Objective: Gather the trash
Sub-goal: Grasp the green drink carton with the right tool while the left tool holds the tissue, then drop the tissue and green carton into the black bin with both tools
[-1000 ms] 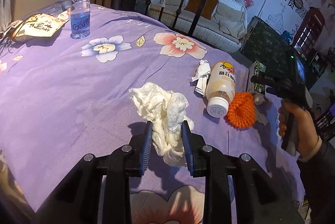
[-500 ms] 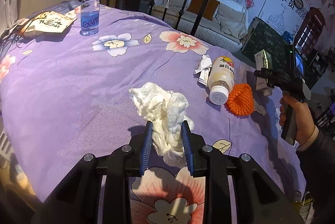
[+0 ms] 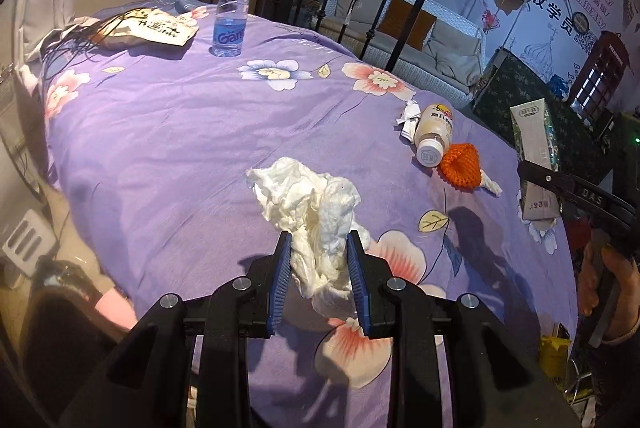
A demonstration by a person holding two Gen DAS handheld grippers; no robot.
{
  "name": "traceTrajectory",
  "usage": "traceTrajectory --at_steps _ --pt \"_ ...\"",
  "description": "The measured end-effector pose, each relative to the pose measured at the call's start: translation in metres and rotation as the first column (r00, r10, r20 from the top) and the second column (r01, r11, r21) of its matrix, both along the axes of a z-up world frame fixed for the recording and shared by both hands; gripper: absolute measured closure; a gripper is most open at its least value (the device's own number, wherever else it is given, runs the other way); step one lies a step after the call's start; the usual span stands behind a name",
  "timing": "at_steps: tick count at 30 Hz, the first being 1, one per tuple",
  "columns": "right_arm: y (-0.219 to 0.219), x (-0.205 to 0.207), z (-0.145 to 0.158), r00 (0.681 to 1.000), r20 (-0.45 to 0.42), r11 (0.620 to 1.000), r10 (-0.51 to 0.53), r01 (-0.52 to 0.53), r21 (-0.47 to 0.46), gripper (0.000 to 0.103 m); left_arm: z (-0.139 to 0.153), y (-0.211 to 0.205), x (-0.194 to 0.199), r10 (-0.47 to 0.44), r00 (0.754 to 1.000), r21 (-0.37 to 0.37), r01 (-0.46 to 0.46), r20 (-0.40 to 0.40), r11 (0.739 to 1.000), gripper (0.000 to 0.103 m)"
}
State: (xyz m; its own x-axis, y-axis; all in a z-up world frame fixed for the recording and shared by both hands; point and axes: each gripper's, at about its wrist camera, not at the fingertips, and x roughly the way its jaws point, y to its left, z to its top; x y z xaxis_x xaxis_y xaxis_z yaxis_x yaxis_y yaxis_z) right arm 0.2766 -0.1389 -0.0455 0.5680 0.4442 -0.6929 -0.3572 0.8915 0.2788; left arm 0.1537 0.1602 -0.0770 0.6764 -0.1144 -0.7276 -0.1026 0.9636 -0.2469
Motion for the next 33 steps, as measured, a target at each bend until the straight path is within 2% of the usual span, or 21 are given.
traceTrajectory --at_steps 8,13,17,27,30,33 --pt "0.036 -0.088 0.027 0.989 0.027 0.987 0.145 -0.147 0.070 0.054 -0.010 0.046 -0.070 0.131 0.990 -0.004 -0.131 -0.056 0.991 0.076" --pt "0.066 -0.147 0.034 0.972 0.126 0.979 0.197 -0.201 0.022 0.054 -0.026 0.078 -0.112 0.233 0.967 0.003 -0.234 -0.106 0.972 0.076" --pt "0.081 -0.177 0.028 0.958 0.135 0.961 0.254 -0.266 0.076 0.054 -0.045 0.100 -0.136 0.294 0.941 -0.012 -0.301 -0.169 0.954 0.076" --pt "0.120 -0.220 0.004 0.941 0.109 0.941 0.319 -0.329 0.086 0.053 -0.106 0.116 -0.143 0.343 0.882 0.024 -0.355 -0.322 0.935 0.075" --pt "0.121 -0.224 -0.001 0.940 0.100 0.938 0.328 -0.336 0.088 0.053 -0.123 0.118 -0.139 0.343 0.861 0.014 -0.365 -0.376 0.931 0.071" --pt "0.122 -0.226 -0.008 0.938 0.082 0.936 0.336 -0.343 0.084 0.054 -0.132 0.117 -0.137 0.336 0.848 0.022 -0.360 -0.410 0.933 0.057"
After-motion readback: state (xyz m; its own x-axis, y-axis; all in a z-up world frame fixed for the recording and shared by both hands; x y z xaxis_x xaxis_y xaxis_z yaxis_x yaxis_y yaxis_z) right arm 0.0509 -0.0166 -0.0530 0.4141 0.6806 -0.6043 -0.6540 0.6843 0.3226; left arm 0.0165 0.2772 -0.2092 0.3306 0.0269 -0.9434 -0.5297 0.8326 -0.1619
